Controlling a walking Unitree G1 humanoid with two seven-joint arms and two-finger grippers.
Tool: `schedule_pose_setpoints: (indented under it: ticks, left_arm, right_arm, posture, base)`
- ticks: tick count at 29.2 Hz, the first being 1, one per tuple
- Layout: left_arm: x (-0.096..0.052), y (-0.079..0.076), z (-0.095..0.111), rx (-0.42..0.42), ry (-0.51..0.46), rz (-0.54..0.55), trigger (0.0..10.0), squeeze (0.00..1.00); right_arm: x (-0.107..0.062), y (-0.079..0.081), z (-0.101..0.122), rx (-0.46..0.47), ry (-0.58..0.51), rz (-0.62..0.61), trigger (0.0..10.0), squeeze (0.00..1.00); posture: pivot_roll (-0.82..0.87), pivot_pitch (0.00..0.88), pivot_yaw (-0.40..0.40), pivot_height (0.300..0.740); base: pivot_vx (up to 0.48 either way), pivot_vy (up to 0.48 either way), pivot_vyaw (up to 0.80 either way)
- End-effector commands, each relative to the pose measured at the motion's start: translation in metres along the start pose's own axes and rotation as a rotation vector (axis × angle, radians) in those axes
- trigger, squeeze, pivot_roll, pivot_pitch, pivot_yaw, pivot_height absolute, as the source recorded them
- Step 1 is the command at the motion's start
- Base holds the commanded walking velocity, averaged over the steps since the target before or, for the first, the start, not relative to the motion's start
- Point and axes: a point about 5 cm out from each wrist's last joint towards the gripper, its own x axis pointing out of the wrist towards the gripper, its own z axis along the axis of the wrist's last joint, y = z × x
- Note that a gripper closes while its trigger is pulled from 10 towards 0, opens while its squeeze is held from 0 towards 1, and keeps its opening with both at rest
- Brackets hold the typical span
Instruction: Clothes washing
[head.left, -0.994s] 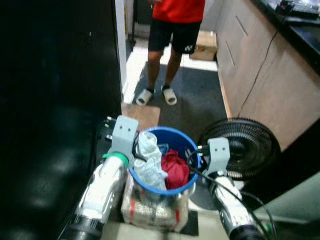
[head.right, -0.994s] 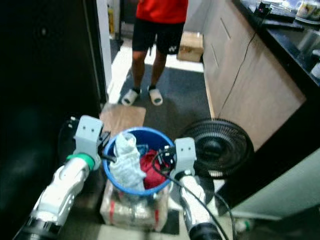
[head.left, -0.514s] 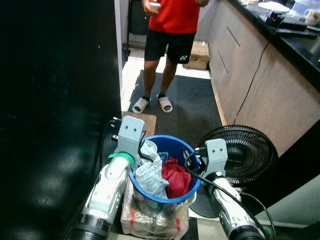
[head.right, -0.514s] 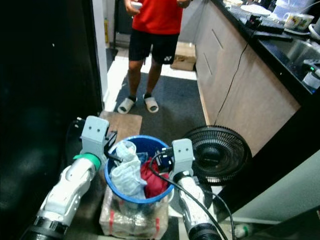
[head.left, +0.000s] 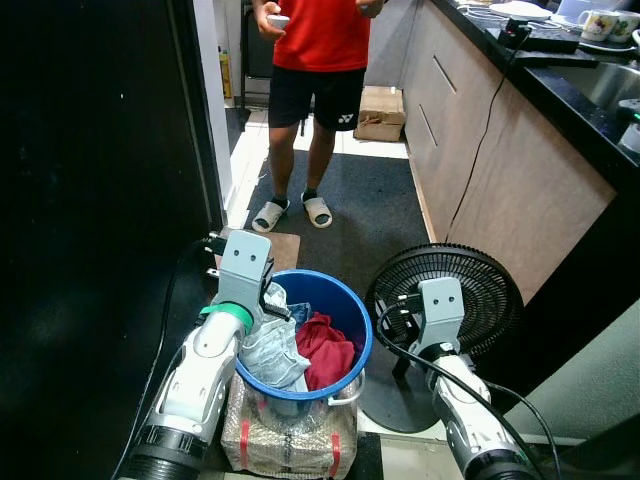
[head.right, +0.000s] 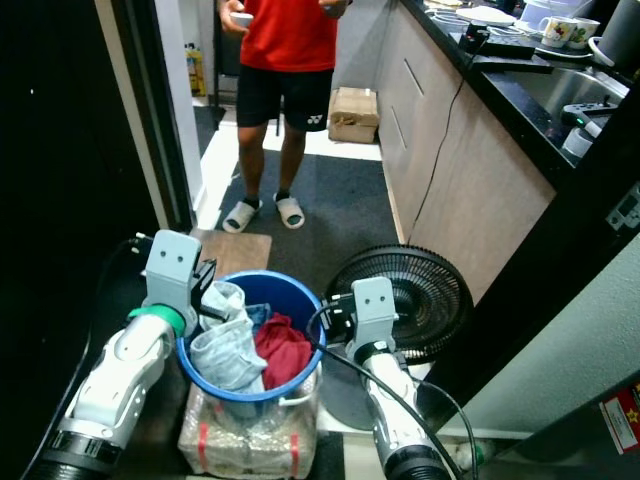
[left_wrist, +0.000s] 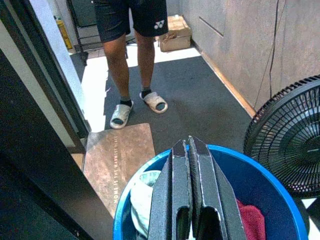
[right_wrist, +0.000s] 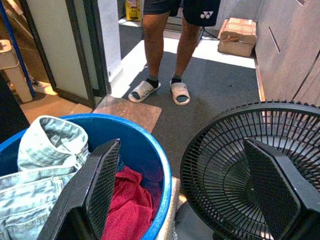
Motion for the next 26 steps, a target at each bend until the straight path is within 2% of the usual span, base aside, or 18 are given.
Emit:
schedule_pose_setpoints:
  ticks: [1,12,26]
  left_arm:
    - [0.0001,0.0006,-0.0027,0.01,0.01,-0.003,10.0,0.0]
    - [0.0003,0.0009,-0.0026,0.004,0.011,-0.001,10.0,0.0]
    - [0.0008,0.0006,-0.0033,-0.022,0.019,0.009,10.0,0.0]
  right_arm:
    - [-0.0025,0.0003,-0.005,0.003,0.015,0.001,10.0,0.0]
    - [-0.0023,0.0009,-0.0054,0.006,0.016,0.0,10.0,0.0]
    - [-0.0028,0.0021,-0.0054,0.008,0.013,0.009,10.0,0.0]
  posture:
    - [0.1,0.02,-0.022,0.74]
    - [0.1,0.021,-0.021,0.74]
    - [0.1,0.023,-0.021,0.74]
  base:
    - [0.0,-0.345,0.0]
    - [0.156,-0.303,0.0]
    - [0.0,0.0,0.0]
